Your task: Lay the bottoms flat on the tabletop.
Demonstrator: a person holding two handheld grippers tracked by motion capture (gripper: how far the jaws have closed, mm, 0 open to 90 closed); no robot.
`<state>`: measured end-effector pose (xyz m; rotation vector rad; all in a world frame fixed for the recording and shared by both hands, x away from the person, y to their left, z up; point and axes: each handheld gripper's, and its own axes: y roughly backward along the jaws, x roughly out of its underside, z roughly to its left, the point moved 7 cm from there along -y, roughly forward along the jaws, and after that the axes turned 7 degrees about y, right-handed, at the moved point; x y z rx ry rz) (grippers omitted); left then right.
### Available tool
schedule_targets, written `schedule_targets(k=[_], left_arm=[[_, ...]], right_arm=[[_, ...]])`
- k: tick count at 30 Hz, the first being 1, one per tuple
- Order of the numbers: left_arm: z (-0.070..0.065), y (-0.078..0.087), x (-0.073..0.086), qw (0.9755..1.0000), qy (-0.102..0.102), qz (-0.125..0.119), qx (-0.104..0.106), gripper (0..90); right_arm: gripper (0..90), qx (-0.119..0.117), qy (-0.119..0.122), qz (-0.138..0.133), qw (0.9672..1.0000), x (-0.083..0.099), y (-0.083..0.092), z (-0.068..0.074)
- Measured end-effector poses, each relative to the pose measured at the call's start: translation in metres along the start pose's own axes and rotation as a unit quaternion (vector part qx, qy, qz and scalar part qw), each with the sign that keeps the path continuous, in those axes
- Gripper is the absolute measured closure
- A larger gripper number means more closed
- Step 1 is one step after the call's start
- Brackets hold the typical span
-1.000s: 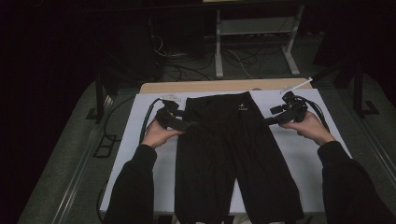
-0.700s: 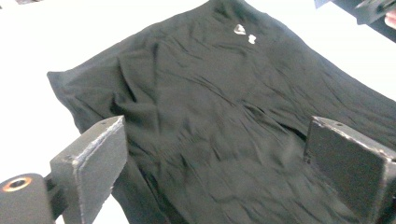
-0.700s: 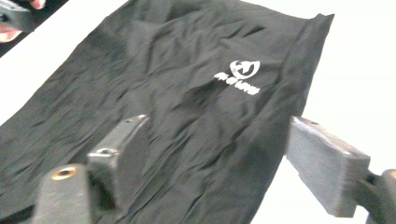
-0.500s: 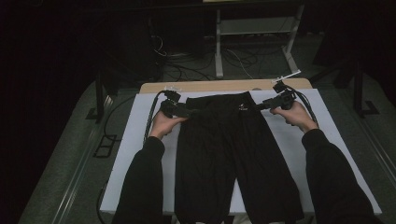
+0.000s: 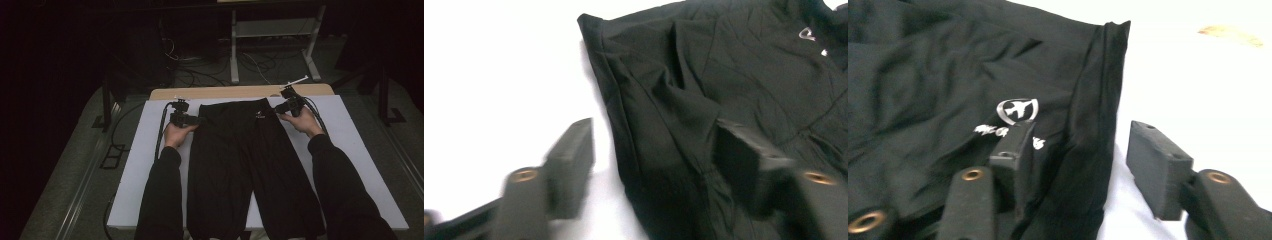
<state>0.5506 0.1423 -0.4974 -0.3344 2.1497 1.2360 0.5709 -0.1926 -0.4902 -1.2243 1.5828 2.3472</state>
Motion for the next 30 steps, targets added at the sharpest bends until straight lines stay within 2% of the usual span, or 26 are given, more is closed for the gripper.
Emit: schedule_targets(k=[2, 4, 5, 6, 7, 8, 10, 11, 12, 13, 15, 17, 18, 20, 22, 23, 24, 26, 27, 28, 30], left_arm=[[0.002, -0.002, -0.002, 0.9997, 0.02, -0.011, -0.005, 54.9], [0.005, -0.004, -0.003, 0.9989, 0.045, -0.012, -0.003, 70.3], [0.007, -0.005, -0.002, 0.9978, 0.064, -0.006, 0.013, 84.8], [0.007, -0.005, -0.002, 0.9978, 0.064, -0.006, 0.013, 85.3], [0.008, -0.005, -0.002, 0.997, 0.075, -0.005, 0.017, 85.3], [0.008, -0.005, -0.003, 0.9965, 0.081, -0.006, 0.02, 86.4], [0.009, -0.004, -0.007, 0.9962, 0.084, -0.006, 0.02, 86.5], [0.009, -0.001, -0.012, 0.9948, 0.099, -0.012, 0.024, 86.6], [0.009, -0.001, -0.012, 0.9948, 0.099, -0.012, 0.024, 86.6], [0.01, 0.001, -0.015, 0.9943, 0.102, -0.018, 0.026, 86.6], [0.012, 0.006, -0.022, 0.9948, 0.097, -0.025, 0.02, 86.7], [0.014, 0.009, -0.028, 0.9936, 0.105, -0.035, 0.024, 86.6], [0.014, 0.011, -0.032, 0.9918, 0.117, -0.043, 0.029, 86.6], [0.014, 0.011, -0.033, 0.9909, 0.121, -0.047, 0.035, 86.6], [0.014, 0.011, -0.035, 0.9912, 0.118, -0.051, 0.034, 86.5], [0.014, 0.011, -0.035, 0.9912, 0.117, -0.053, 0.034, 86.5], [0.015, 0.01, -0.034, 0.9924, 0.111, -0.05, 0.021, 86.0], [0.015, 0.009, -0.033, 0.9932, 0.105, -0.047, 0.016, 85.7], [0.015, 0.008, -0.032, 0.9936, 0.103, -0.046, 0.011, 78.4], [0.015, 0.008, -0.031, 0.9937, 0.1, -0.049, 0.008, 78.4], [0.012, 0.009, -0.031, 0.9938, 0.097, -0.051, 0.019, 65.8]], right_arm=[[48.6, 0.008, 0.0, 0.001, 1.0, -0.002, -0.006, 0.001], [61.7, 0.025, 0.003, 0.015, 0.9996, -0.003, -0.014, 0.001], [78.7, 0.023, -0.012, 0.026, 0.9993, -0.004, -0.018, 0.001], [84.9, 0.017, -0.023, 0.027, 0.9992, -0.006, -0.018, 0.001], [84.9, 0.017, -0.023, 0.027, 0.9992, -0.006, -0.018, 0.001], [86.1, 0.009, -0.046, 0.021, 0.9987, -0.01, -0.017, 0.0], [86.2, 0.006, -0.052, 0.019, 0.9985, -0.01, -0.017, -0.001], [86.3, -0.004, -0.072, 0.011, 0.9974, -0.012, -0.013, -0.004], [86.4, -0.007, -0.084, 0.004, 0.9964, -0.013, -0.011, -0.007], [86.4, -0.007, -0.084, 0.004, 0.9964, -0.013, -0.011, -0.007], [86.4, -0.008, -0.106, -0.01, 0.9943, -0.014, -0.004, -0.014], [86.3, -0.017, -0.12, -0.022, 0.9924, -0.015, 0.001, -0.017], [86.3, -0.022, -0.124, -0.035, 0.9914, -0.018, 0.005, -0.018], [86.3, -0.02, -0.127, -0.039, 0.9909, -0.019, 0.006, -0.018], [86.2, -0.013, -0.13, -0.054, 0.9899, -0.023, 0.01, -0.02], [86.2, -0.013, -0.13, -0.054, 0.9899, -0.023, 0.01, -0.02], [85.8, -0.007, -0.131, -0.053, 0.99, -0.022, 0.009, -0.02], [85.2, -0.001, -0.131, -0.049, 0.9902, -0.021, 0.008, -0.021], [80.0, -0.004, -0.139, -0.051, 0.989, -0.019, 0.005, -0.02], [80.0, -0.004, -0.139, -0.051, 0.989, -0.019, 0.005, -0.02], [74.4, -0.004, -0.13, -0.05, 0.9902, -0.017, 0.004, -0.018]])
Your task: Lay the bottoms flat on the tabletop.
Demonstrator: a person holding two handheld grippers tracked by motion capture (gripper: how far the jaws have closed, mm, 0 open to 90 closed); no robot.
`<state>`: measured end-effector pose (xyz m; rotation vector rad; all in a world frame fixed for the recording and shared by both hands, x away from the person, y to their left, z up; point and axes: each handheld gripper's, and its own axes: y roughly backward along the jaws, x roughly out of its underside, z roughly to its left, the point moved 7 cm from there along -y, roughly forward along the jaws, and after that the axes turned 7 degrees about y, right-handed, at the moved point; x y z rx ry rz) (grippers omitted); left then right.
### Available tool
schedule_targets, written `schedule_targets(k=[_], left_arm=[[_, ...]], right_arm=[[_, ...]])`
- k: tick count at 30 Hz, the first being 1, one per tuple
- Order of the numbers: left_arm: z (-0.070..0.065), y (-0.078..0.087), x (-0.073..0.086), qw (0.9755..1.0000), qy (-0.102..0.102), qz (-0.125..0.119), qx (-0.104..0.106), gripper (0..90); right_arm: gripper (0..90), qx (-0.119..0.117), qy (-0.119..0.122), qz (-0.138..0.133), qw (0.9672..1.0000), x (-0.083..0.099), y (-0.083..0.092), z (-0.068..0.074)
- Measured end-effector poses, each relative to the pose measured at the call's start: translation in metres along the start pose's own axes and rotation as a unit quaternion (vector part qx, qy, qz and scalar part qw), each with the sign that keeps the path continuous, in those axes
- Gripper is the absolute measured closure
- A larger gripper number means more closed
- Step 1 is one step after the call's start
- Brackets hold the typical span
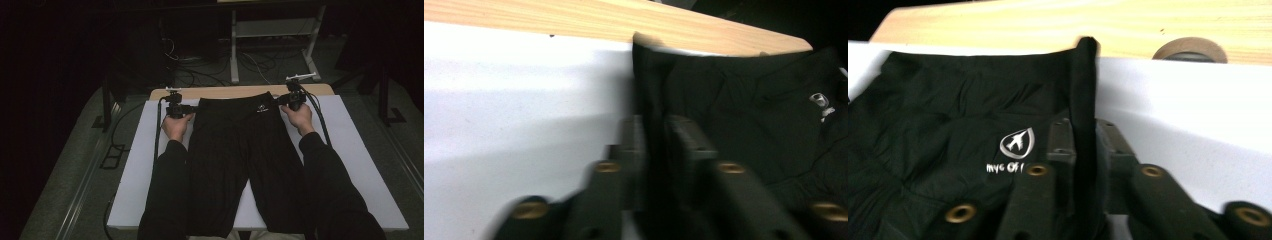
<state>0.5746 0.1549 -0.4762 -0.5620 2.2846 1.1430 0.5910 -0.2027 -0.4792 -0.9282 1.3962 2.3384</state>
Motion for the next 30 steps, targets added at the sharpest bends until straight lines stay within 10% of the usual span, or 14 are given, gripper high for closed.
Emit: schedule_targets(k=[6, 15, 30], left_arm=[[-0.012, 0.019, -0.002, 0.9988, -0.021, -0.038, 0.023, 35.3], [-0.032, 0.049, 0.003, 0.9935, -0.072, -0.066, 0.059, 0.4], [-0.052, 0.086, 0.043, 0.9864, -0.128, -0.071, 0.076, 0.0]], right_arm=[[49.1, 0.009, 0.041, -0.014, 0.999, 0.007, 0.012, 0.008], [6.1, -0.043, 0.081, -0.046, 0.9947, 0.019, 0.049, 0.018], [0.0, -0.051, 0.129, -0.081, 0.9869, 0.061, 0.103, 0.038]])
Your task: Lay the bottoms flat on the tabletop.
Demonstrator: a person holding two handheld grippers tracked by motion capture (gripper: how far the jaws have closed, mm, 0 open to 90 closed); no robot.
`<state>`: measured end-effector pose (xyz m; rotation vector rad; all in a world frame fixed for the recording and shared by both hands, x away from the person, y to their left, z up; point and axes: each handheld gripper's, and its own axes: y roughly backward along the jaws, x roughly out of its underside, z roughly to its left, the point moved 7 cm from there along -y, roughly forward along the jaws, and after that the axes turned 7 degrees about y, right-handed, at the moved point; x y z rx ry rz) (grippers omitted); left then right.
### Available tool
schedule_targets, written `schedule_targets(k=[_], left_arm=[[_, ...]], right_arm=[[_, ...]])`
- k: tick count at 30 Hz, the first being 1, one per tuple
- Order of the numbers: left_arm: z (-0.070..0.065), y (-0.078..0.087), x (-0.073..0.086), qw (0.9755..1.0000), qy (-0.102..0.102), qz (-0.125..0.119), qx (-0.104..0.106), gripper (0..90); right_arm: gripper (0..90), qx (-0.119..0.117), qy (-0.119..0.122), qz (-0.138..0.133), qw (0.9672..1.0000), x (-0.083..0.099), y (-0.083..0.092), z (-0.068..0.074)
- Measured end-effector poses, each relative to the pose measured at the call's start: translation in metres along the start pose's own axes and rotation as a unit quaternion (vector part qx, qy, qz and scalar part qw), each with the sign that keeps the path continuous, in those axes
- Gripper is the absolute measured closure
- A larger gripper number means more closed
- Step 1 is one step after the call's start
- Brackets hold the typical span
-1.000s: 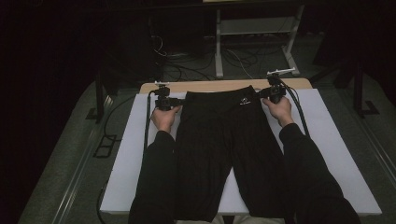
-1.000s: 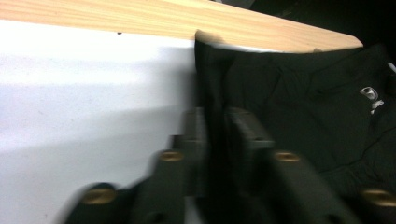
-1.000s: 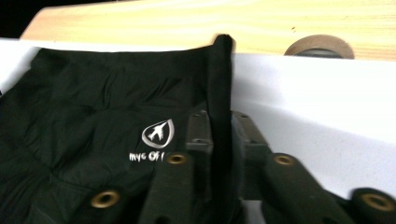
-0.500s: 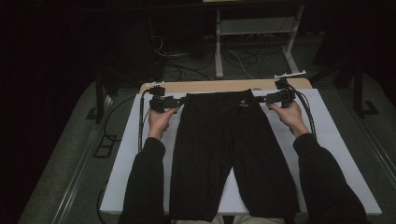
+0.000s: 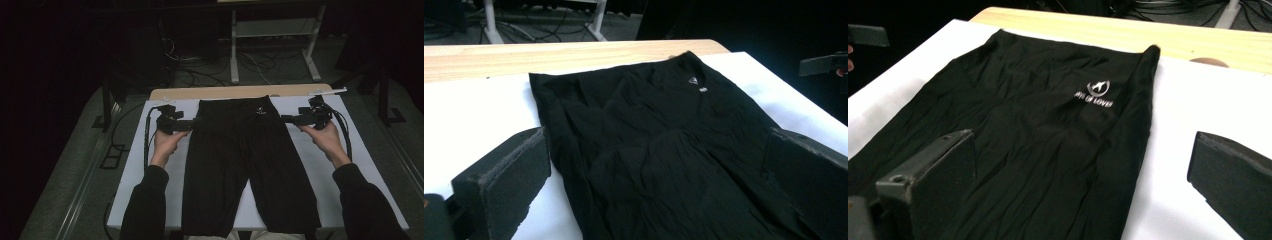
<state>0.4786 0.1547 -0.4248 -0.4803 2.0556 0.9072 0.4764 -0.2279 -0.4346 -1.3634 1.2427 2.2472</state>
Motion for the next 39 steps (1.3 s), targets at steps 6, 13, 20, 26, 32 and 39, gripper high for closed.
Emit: schedule_targets(k=[6, 13, 20, 26, 32, 39], left_arm=[[-0.007, 0.019, 0.014, 0.9999, -0.002, -0.011, 0.007, 0.0], [-0.014, 0.036, 0.028, 0.9998, -0.014, -0.011, 0.006, 0.0], [-0.025, 0.043, 0.044, 0.9995, -0.028, -0.005, 0.013, 0.0], [-0.035, 0.048, 0.06, 0.9989, -0.04, -0.002, 0.023, 0.0], [-0.049, 0.06, 0.074, 0.9979, -0.056, -0.008, 0.032, 0.0], [-0.065, 0.071, 0.099, 0.9966, -0.067, -0.003, 0.048, 0.0]], right_arm=[[0.0, 0.004, 0.017, 0.009, 0.9998, 0.015, 0.008, 0.012], [0.0, 0.001, 0.027, -0.005, 0.9996, 0.028, 0.026, 0.028], [0.0, -0.006, 0.036, -0.011, 0.9993, 0.043, 0.035, 0.045], [0.0, -0.012, 0.048, -0.022, 0.9985, 0.058, 0.043, 0.062], [0.0, -0.016, 0.055, -0.026, 0.998, 0.071, 0.05, 0.077], [0.0, -0.023, 0.065, -0.033, 0.9971, 0.088, 0.059, 0.094]])
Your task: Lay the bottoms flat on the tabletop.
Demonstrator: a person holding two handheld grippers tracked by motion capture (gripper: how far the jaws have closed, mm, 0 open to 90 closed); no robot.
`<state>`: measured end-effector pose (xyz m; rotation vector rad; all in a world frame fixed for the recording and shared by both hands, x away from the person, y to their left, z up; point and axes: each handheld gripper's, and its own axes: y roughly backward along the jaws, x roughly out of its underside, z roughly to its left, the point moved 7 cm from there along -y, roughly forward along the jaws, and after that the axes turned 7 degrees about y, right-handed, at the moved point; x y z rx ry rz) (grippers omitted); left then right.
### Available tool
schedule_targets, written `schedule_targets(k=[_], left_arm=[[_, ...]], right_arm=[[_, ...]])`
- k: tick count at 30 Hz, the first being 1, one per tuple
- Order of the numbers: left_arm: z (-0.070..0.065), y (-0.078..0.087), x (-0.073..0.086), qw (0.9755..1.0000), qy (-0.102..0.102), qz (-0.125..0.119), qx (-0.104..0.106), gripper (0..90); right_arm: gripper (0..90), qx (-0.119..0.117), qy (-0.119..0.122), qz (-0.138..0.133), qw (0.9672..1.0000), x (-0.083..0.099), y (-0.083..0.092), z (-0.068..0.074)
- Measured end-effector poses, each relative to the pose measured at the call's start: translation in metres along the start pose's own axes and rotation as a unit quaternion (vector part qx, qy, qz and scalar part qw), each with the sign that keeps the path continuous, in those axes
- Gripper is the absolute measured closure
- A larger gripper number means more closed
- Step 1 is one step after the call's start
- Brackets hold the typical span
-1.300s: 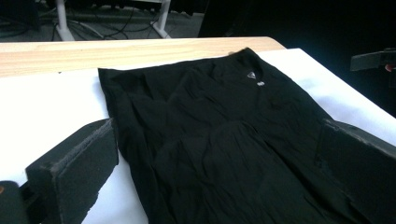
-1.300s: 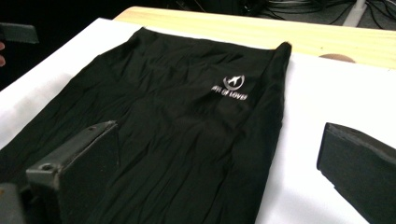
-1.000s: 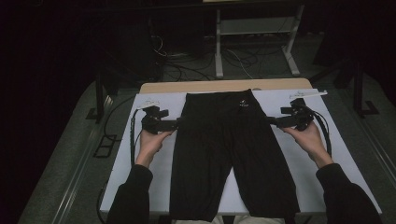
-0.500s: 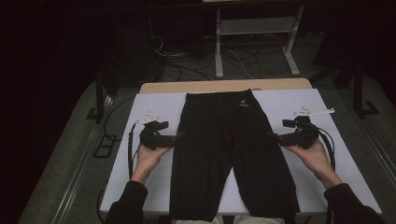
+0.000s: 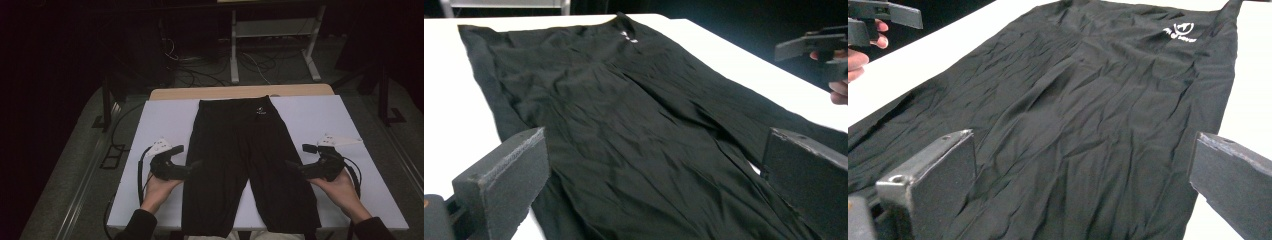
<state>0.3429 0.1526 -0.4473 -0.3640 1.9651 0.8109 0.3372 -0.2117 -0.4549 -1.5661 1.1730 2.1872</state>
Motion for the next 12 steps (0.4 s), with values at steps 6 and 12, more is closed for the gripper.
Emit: schedule_targets(k=[6, 12], left_arm=[[-0.011, 0.002, 0.012, 0.9997, -0.021, 0.012, 0.006, 0.0], [-0.017, -0.001, 0.025, 0.9986, -0.036, 0.036, 0.014, 0.0]], right_arm=[[0.0, -0.003, 0.003, 0.009, 1.0, 0.015, 0.006, 0.005], [0.0, -0.004, 0.005, 0.023, 0.9997, 0.027, 0.007, 0.002]])
